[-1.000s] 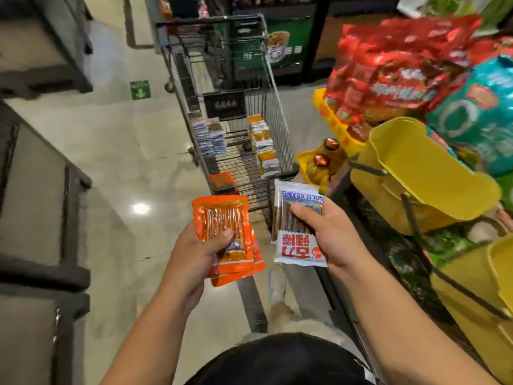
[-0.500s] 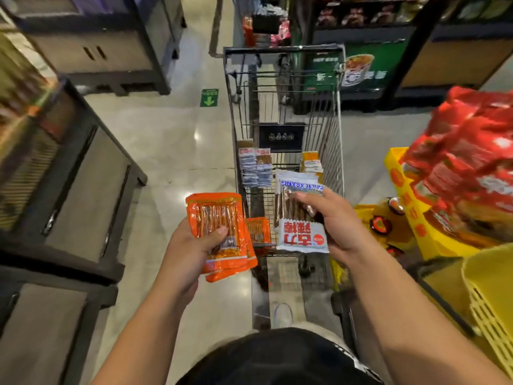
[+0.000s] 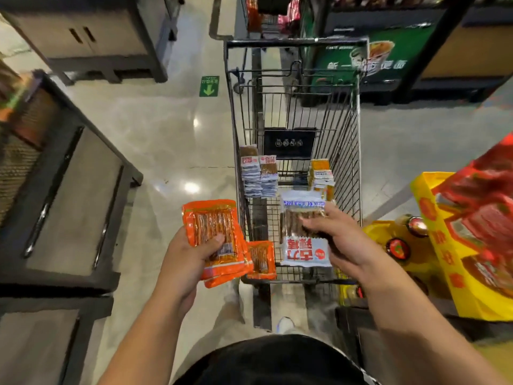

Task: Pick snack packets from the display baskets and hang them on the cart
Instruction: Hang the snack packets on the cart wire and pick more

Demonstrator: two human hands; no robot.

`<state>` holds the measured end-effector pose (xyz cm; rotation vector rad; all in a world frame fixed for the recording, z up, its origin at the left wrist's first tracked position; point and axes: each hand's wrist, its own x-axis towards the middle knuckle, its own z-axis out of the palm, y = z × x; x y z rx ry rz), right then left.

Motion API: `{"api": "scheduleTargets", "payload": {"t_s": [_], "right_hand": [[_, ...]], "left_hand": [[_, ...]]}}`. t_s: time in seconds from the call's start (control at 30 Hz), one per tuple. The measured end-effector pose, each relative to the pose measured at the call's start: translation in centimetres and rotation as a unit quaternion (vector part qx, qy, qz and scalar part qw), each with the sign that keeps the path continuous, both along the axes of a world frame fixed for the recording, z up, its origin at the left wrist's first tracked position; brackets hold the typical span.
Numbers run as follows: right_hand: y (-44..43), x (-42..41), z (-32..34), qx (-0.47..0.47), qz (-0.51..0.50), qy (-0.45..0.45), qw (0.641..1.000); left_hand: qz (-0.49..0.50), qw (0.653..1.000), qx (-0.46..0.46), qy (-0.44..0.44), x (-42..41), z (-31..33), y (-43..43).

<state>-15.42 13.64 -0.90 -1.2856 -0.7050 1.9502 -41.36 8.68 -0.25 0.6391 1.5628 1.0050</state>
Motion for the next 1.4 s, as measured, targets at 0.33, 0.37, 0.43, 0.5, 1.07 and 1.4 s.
{"api": "scheduleTargets", "payload": {"t_s": [0.33,0.37,0.43,0.5,1.07,1.4], "right_hand": [[8.9,-4.7,-1.5,-0.025,-0.045,-0.034,0.998],[9.9,-5.0,-2.0,-0.018,-0.041,-0.036,0.998],[11.6,-5.9,-3.2,-0.011,-0.052,-0.063,0.997],[12.7,-7.1,-4.6,-0.021,-0.109,-0.071,0.991],[19.3,-4.6,-16.4,-0.161,-0.241,-0.124,0.949],[29.0,-2.5,-27.4,-0.116,-0.171,-0.188,0.96]], "left_hand": [[-0.113,0.993,-0.002,-0.038,-4.8,-3.7,15.4],[-0.121,0.992,-0.008,-0.039,-5.3,-4.4,16.8],[-0.128,0.991,-0.019,-0.037,-6.1,-6.3,19.7],[-0.128,0.991,-0.029,-0.026,-6.5,-8.2,22.3],[-0.154,0.953,-0.037,0.257,-1.5,-18.1,36.7],[-0.112,0.92,-0.012,0.376,0.9,-19.3,36.5]]}}
